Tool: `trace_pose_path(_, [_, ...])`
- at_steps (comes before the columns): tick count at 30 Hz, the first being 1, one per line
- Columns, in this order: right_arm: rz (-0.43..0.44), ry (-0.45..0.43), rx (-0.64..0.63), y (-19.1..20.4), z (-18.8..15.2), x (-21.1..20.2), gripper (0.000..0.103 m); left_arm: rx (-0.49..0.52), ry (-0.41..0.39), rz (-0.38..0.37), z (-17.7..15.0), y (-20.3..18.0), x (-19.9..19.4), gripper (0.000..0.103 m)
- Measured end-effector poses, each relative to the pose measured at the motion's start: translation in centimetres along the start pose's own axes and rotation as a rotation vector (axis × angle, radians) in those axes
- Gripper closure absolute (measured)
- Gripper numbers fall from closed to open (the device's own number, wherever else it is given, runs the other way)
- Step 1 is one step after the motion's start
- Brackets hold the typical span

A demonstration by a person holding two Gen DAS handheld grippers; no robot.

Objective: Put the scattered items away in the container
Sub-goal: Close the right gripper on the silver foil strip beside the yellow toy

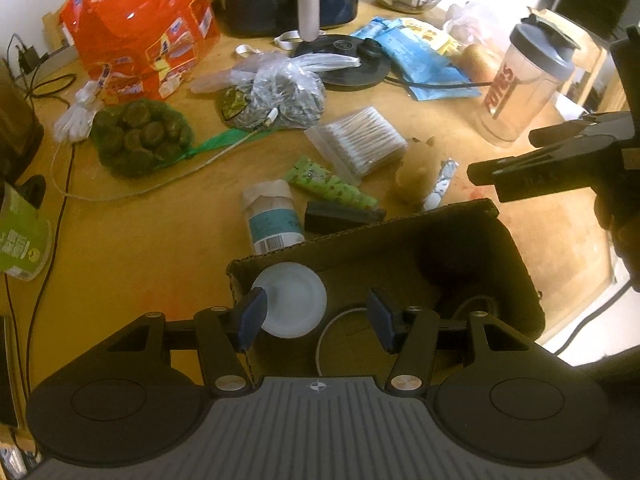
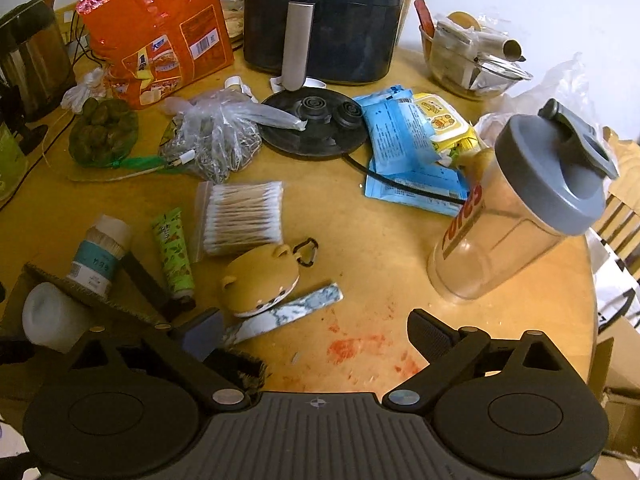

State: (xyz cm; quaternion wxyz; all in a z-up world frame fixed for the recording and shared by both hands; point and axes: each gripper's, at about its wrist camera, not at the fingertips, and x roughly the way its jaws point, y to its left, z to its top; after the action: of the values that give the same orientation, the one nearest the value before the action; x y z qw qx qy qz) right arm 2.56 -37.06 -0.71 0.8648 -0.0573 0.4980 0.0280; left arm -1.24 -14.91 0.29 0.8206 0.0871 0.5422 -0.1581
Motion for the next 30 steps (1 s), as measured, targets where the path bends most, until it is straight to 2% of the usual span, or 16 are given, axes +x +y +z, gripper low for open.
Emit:
trace_pose_path(8, [0.03,0.018,-0.021,-0.6,0.8,1.5,0.014,-0.031,0.012,0.017,0.0,-0.1,0.1,0.048])
trace_pose_path(14, [0.054,0.04,-0.034,-0.7,1.1,2.4,0.016,-0.048,0.016,0.026,0.1,-0.2,0.1,0.048])
trace_pose_path(23, [0.075,0.117,-0.012,-2.0,1.8,4.9,0.026,-0.073,0.025,0.044,0.0,-0.4,0.1,0.048])
trace_pose_path(28, [0.107,0.22,0.072,-3.4,1.8,7.4,0.043,-0.095,0.032,0.058,-0.1,-0.1,0.1,0.048])
trace_pose_path(30, [0.126,0.251,0.118,-3.8,1.8,8.3,0.046,-0.104,0.034,0.064,-0.2,0.0,0.1,0.048])
